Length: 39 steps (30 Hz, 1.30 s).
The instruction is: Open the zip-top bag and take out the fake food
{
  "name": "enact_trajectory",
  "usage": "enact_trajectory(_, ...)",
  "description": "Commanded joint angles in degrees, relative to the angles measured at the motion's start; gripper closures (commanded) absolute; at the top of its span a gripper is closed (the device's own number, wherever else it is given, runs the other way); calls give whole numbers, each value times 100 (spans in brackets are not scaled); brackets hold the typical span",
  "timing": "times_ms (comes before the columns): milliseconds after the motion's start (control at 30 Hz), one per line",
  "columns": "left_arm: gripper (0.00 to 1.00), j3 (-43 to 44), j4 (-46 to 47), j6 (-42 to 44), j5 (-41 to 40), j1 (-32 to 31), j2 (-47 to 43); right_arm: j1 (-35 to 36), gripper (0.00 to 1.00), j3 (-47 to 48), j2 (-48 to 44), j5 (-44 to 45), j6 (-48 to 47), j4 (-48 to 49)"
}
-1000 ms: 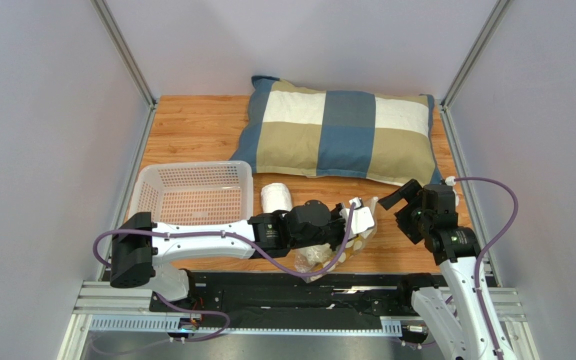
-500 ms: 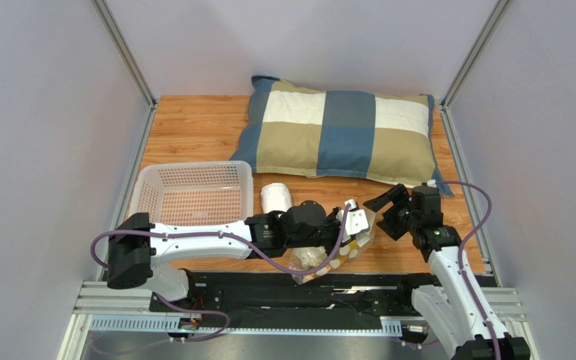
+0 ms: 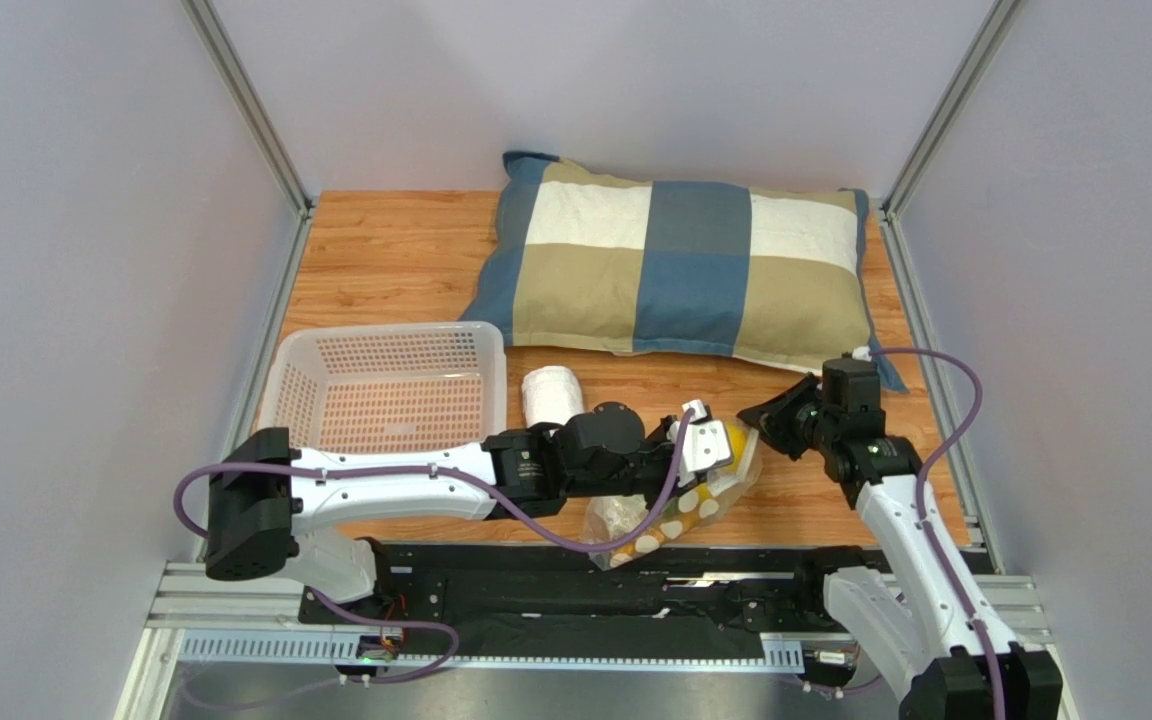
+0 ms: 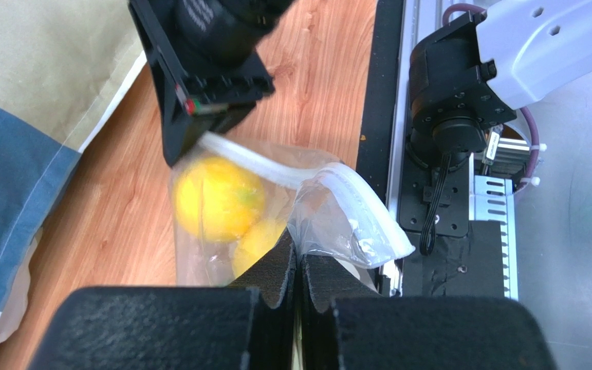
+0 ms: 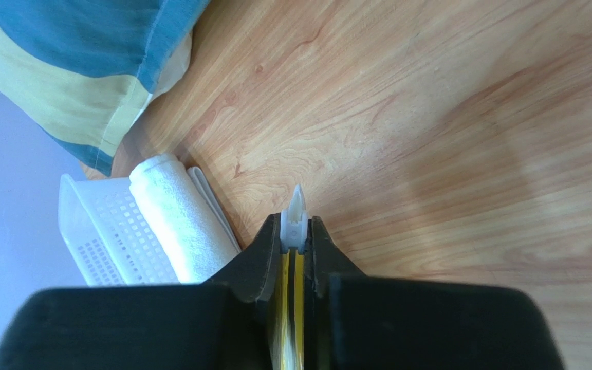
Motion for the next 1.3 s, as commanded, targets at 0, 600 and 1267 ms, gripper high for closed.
enact_trajectory(0, 100, -167, 309, -11, -205, 16, -326, -12, 100, 1052, -360, 718, -638, -1115)
enact_trajectory(600, 1, 1044, -472, -793, 102, 174, 86, 427, 100, 2503, -562, 1597, 97, -2814)
enact_trajectory(1267, 1, 1959, -394, 16, -407, -204, 1563, 559, 100, 3040, -747, 2231, 1715, -3799)
